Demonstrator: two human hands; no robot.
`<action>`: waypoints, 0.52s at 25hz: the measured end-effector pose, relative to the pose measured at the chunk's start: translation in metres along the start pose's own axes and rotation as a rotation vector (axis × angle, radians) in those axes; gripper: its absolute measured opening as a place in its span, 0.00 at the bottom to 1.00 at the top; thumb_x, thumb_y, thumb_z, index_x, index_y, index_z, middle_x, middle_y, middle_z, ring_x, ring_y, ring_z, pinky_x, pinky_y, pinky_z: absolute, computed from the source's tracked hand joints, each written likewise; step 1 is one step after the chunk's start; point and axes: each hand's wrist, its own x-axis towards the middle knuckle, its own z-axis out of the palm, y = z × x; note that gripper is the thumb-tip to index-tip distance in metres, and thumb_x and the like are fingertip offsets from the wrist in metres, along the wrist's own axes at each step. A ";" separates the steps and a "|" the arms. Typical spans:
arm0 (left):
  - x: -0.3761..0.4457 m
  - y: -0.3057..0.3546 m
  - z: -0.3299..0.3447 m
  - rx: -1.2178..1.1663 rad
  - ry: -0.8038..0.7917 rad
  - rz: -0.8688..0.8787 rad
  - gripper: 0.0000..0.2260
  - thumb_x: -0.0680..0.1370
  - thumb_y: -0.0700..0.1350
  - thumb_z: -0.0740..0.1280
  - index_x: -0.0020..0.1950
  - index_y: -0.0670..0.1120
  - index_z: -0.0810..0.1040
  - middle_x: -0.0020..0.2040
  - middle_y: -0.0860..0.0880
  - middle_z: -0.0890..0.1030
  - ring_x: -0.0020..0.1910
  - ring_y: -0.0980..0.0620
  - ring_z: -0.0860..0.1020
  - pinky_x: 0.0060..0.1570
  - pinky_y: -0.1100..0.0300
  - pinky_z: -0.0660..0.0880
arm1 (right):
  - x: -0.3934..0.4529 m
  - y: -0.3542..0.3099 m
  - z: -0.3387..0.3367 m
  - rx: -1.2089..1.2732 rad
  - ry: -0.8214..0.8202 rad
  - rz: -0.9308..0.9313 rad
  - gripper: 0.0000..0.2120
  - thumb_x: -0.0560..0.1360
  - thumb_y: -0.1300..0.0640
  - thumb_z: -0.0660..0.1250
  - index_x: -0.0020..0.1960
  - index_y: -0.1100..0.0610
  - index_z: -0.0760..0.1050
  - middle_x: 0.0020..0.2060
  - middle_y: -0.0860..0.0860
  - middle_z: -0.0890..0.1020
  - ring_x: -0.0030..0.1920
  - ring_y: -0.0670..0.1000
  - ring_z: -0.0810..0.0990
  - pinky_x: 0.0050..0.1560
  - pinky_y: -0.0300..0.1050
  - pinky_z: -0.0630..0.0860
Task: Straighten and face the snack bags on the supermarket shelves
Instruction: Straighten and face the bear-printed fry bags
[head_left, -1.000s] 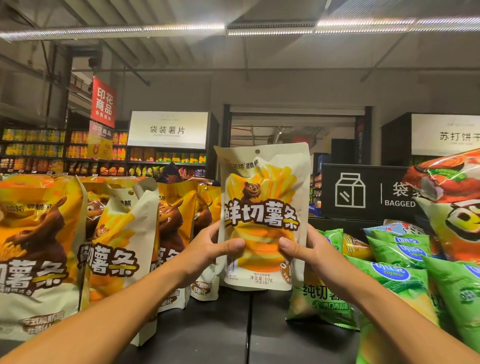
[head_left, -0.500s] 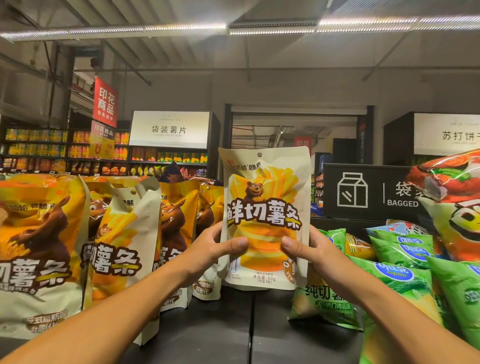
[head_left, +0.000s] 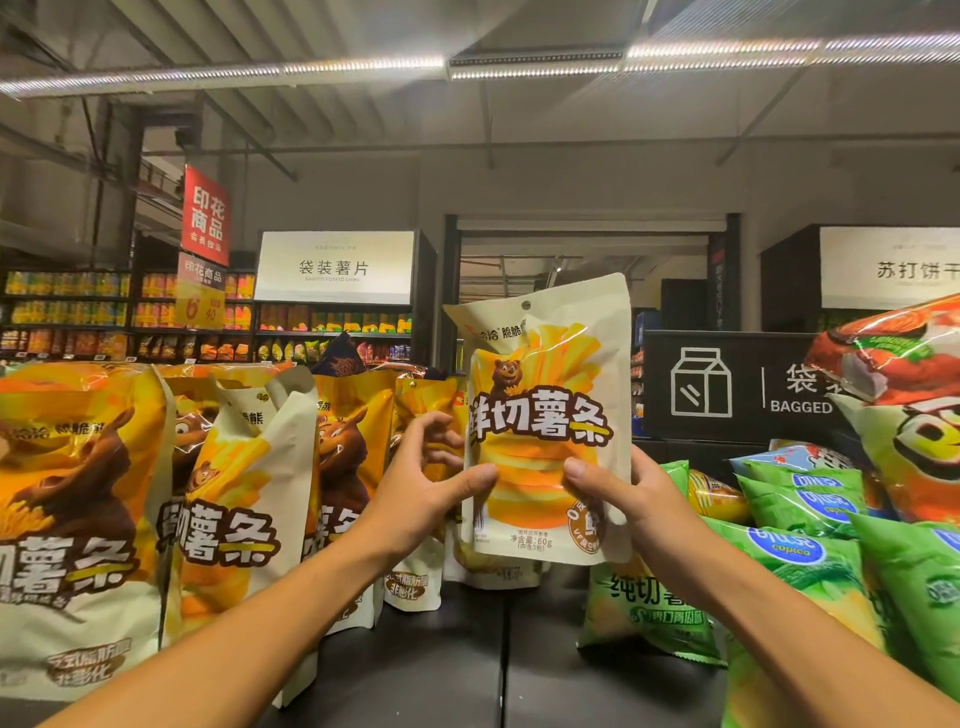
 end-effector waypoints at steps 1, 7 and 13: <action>0.000 0.001 -0.001 0.023 0.036 0.033 0.34 0.60 0.64 0.76 0.62 0.61 0.69 0.56 0.52 0.76 0.52 0.55 0.78 0.46 0.66 0.75 | 0.000 -0.001 0.000 0.003 0.016 -0.008 0.34 0.60 0.42 0.80 0.63 0.49 0.75 0.53 0.48 0.87 0.52 0.51 0.86 0.45 0.42 0.82; -0.007 0.005 0.003 0.267 -0.116 0.241 0.25 0.72 0.63 0.65 0.70 0.69 0.66 0.65 0.67 0.64 0.57 0.66 0.69 0.50 0.71 0.70 | -0.001 -0.003 0.003 -0.044 0.065 -0.053 0.42 0.55 0.33 0.79 0.64 0.47 0.74 0.53 0.45 0.86 0.53 0.48 0.86 0.48 0.42 0.81; 0.001 -0.008 0.004 0.029 -0.242 -0.020 0.42 0.64 0.79 0.62 0.75 0.68 0.57 0.74 0.69 0.60 0.74 0.63 0.61 0.71 0.52 0.66 | -0.004 -0.009 0.003 0.046 -0.023 -0.063 0.20 0.75 0.33 0.58 0.60 0.37 0.79 0.60 0.38 0.82 0.60 0.43 0.82 0.53 0.48 0.78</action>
